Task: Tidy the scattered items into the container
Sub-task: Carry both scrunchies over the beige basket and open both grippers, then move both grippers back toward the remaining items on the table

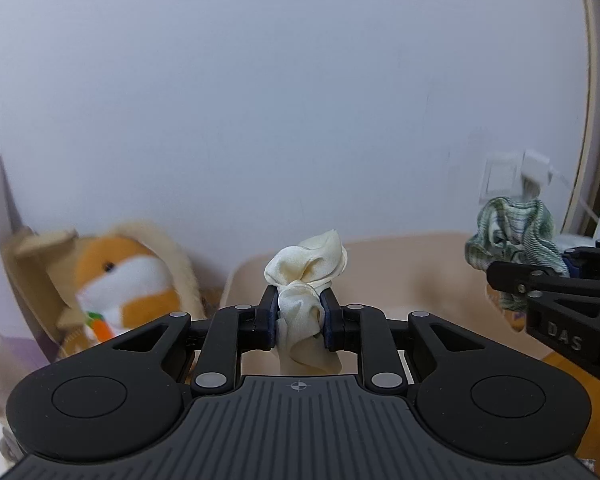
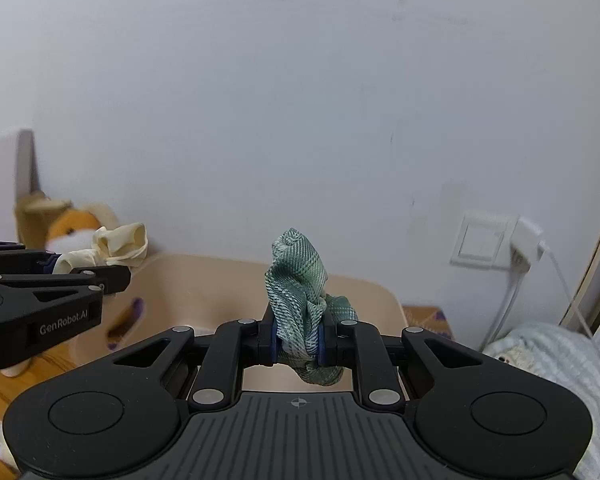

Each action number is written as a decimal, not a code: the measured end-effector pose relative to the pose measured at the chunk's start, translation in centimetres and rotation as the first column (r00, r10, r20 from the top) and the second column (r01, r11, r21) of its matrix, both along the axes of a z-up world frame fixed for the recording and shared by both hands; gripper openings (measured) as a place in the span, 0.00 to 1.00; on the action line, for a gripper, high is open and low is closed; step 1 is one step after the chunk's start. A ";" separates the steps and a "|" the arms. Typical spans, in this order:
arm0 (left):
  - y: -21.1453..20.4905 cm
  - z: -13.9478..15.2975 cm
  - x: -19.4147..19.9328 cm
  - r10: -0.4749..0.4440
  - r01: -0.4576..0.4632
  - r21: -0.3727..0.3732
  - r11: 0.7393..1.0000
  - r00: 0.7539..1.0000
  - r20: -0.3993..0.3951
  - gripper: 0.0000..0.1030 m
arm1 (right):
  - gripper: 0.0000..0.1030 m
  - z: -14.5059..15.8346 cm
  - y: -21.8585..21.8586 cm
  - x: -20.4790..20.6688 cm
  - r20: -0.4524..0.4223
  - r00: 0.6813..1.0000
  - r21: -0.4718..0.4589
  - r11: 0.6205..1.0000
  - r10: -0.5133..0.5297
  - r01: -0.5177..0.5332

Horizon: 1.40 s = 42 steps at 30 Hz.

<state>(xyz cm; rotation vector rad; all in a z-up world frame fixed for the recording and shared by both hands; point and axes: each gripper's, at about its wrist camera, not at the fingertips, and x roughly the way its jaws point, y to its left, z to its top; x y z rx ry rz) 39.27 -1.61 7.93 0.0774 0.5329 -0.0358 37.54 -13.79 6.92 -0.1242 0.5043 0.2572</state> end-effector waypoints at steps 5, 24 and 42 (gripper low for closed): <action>-0.3 -3.1 2.1 0.023 -0.023 0.006 1.000 0.993 -0.117 0.20 | 0.15 -2.3 0.6 3.9 -0.119 0.993 -0.025 0.999 -0.023 0.020; 1.2 -3.4 0.9 0.025 -0.025 0.008 1.000 0.991 -0.128 0.71 | 0.63 -2.7 0.4 2.8 -0.178 0.984 -0.036 0.999 -0.019 0.012; 3.2 1.5 -15.6 -0.038 0.038 0.030 0.999 0.999 0.005 0.81 | 0.94 1.9 -6.2 -14.7 0.032 0.999 0.047 0.999 -0.005 0.003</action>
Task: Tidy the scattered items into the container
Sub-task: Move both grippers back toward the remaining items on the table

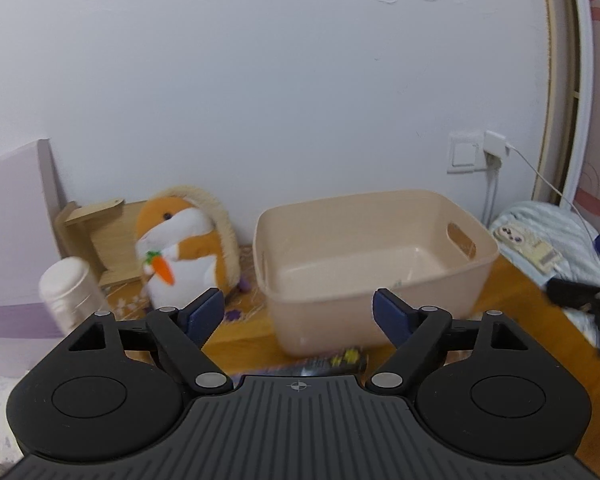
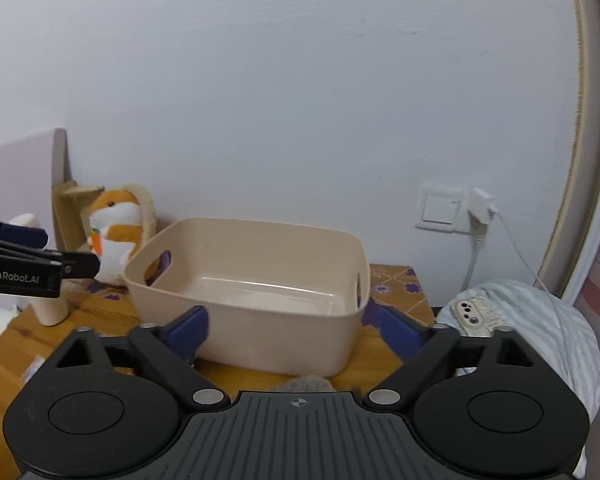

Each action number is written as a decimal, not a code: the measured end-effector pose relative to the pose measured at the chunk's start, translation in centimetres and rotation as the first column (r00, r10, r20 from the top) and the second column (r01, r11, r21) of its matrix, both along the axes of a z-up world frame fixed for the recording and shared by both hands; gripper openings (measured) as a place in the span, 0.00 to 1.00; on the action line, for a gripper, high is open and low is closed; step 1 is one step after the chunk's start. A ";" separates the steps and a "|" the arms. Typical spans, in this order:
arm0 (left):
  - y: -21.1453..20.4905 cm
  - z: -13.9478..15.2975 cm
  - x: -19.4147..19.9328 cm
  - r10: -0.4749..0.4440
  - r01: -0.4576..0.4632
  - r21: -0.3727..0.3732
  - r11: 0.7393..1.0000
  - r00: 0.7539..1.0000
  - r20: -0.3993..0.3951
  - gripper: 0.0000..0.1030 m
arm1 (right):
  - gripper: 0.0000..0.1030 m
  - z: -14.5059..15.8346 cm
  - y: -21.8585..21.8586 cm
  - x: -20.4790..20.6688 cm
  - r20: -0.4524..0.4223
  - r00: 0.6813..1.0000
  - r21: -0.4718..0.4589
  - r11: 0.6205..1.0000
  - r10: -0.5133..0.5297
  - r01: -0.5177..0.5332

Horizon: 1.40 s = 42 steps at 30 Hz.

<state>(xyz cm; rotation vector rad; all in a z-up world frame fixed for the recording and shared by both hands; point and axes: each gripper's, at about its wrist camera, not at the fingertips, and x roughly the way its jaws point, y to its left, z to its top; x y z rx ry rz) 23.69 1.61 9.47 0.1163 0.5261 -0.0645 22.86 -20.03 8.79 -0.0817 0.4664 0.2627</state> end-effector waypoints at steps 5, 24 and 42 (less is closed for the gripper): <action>2.0 -2.4 -3.6 -0.015 0.015 0.039 0.999 1.000 0.002 0.82 | 0.96 -0.7 -1.9 -4.5 0.029 1.000 0.019 1.000 0.001 -0.002; 7.7 -12.8 -4.2 -0.074 0.100 0.185 0.978 0.987 -0.140 0.82 | 0.90 -9.2 -3.5 -8.4 -0.102 0.994 -0.102 0.994 0.037 -0.048; 7.5 -15.4 -0.5 -0.013 0.043 0.189 0.981 0.988 -0.155 0.82 | 0.89 -11.1 -6.9 -0.5 -0.201 0.964 -0.002 0.984 -0.173 0.176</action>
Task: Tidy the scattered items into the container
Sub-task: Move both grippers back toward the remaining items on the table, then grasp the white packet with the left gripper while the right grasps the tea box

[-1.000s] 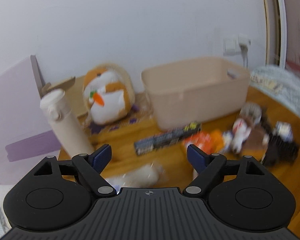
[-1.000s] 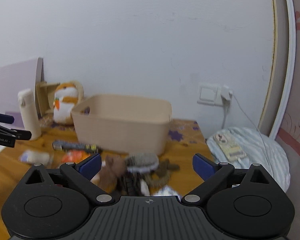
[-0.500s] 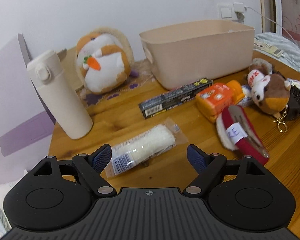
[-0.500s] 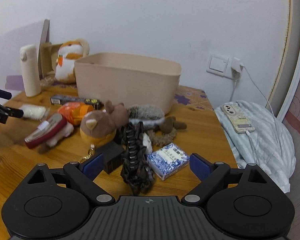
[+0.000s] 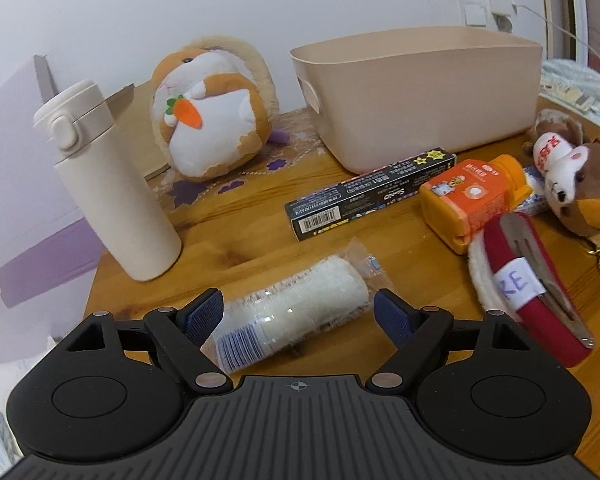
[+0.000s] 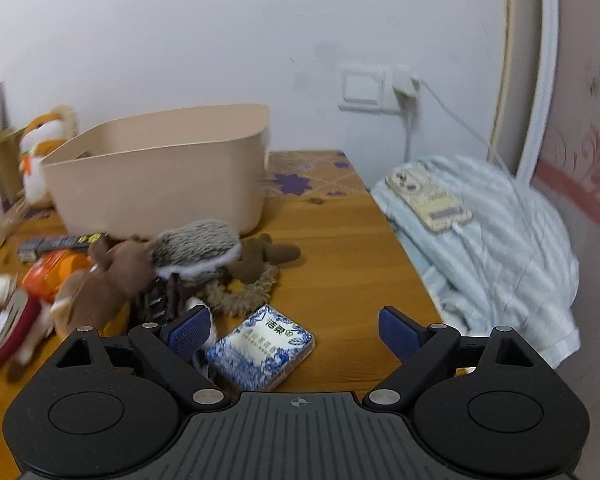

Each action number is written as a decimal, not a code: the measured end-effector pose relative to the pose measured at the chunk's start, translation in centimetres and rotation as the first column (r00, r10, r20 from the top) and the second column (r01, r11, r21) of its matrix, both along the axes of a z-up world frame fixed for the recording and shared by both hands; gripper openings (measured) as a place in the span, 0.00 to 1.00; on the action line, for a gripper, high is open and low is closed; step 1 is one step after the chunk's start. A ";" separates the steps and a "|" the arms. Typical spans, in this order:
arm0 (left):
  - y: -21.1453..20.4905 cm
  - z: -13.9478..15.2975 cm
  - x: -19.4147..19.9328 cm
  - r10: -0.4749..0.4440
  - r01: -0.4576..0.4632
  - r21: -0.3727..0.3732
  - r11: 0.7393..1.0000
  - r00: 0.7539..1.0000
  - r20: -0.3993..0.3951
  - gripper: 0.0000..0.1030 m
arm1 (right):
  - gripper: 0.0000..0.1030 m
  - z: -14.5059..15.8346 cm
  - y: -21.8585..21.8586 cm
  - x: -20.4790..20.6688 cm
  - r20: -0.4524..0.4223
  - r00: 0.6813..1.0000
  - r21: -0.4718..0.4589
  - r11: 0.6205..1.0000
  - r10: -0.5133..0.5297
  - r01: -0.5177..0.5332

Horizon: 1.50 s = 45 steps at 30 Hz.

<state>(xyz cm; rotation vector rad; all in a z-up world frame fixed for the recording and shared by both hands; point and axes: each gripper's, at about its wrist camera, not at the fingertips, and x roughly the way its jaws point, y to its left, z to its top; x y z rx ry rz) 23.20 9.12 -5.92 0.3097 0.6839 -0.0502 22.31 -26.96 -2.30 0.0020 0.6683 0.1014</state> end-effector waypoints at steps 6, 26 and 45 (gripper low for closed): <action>1.3 0.6 1.2 -0.093 0.093 0.024 0.995 0.996 -0.006 0.82 | 0.85 -1.6 1.0 2.3 -0.082 0.995 -0.025 0.998 -0.054 0.052; 6.4 -1.7 4.4 -0.387 0.353 -0.233 0.906 0.914 -0.120 0.84 | 0.72 -4.3 4.1 3.3 -0.193 0.952 -0.065 0.971 -0.238 0.229; 5.4 -1.2 0.3 -0.219 0.194 -0.297 0.935 0.974 -0.056 0.32 | 0.41 -4.2 3.8 0.8 -0.153 0.976 -0.016 0.987 -0.158 0.157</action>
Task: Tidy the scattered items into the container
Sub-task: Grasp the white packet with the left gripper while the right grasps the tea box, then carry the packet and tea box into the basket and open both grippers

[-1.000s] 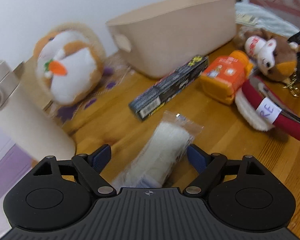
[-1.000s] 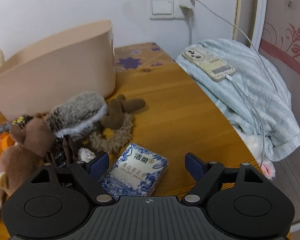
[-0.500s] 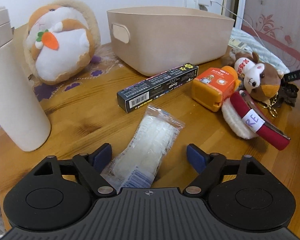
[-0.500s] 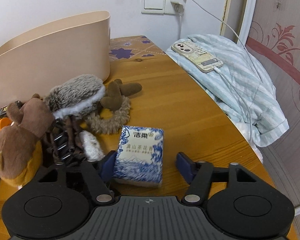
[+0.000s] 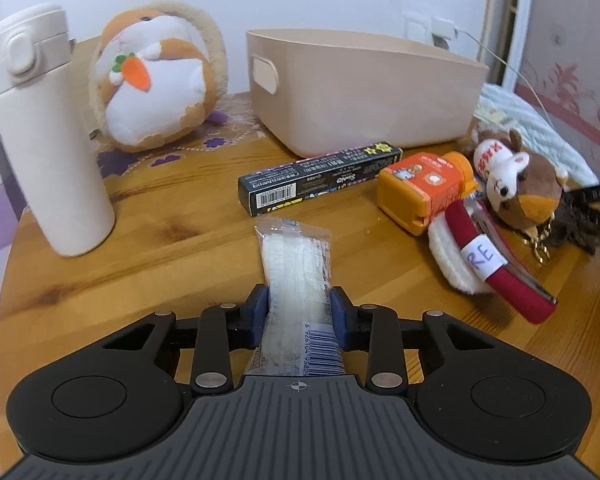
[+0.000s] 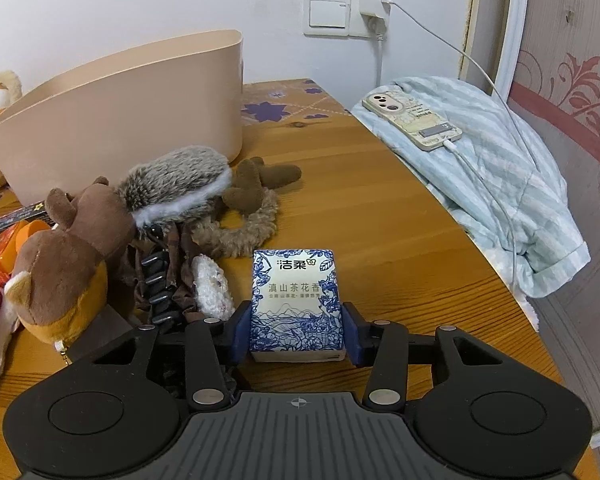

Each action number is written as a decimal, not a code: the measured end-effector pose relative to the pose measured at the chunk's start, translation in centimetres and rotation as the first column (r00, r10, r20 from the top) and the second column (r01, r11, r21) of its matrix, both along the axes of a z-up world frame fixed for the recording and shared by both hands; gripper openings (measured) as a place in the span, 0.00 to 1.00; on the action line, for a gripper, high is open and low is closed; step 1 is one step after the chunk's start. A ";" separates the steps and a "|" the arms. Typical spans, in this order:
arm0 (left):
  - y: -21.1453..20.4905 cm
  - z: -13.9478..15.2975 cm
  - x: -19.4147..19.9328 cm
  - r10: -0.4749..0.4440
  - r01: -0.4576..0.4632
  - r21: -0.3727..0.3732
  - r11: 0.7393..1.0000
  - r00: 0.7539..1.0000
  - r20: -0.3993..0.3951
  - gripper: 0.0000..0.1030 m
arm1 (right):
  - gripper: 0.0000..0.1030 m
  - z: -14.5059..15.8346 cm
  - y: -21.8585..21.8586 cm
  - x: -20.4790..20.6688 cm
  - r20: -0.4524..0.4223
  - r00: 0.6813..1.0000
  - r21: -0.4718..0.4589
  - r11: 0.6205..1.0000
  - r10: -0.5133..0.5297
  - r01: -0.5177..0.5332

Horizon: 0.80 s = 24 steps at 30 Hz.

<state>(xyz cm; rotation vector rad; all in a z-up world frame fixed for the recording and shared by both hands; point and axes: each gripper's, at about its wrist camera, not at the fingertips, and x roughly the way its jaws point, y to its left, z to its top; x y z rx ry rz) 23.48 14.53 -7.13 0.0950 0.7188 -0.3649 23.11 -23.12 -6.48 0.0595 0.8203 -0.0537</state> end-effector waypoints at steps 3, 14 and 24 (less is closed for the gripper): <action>0.0 0.1 -0.2 0.042 -0.042 -0.037 0.998 0.999 -0.009 0.31 | 0.41 0.2 -0.9 -0.2 0.002 1.000 0.051 0.999 0.008 -0.008; -2.0 2.0 -1.5 0.090 -0.088 -0.067 0.994 0.995 0.032 0.30 | 0.41 2.5 -1.9 -2.3 0.121 0.992 0.073 0.996 0.042 -0.051; -5.1 7.8 -2.5 0.059 -0.034 -0.131 0.991 0.981 0.187 0.30 | 0.42 6.8 -0.2 -3.4 0.237 0.962 0.034 0.988 0.138 -0.151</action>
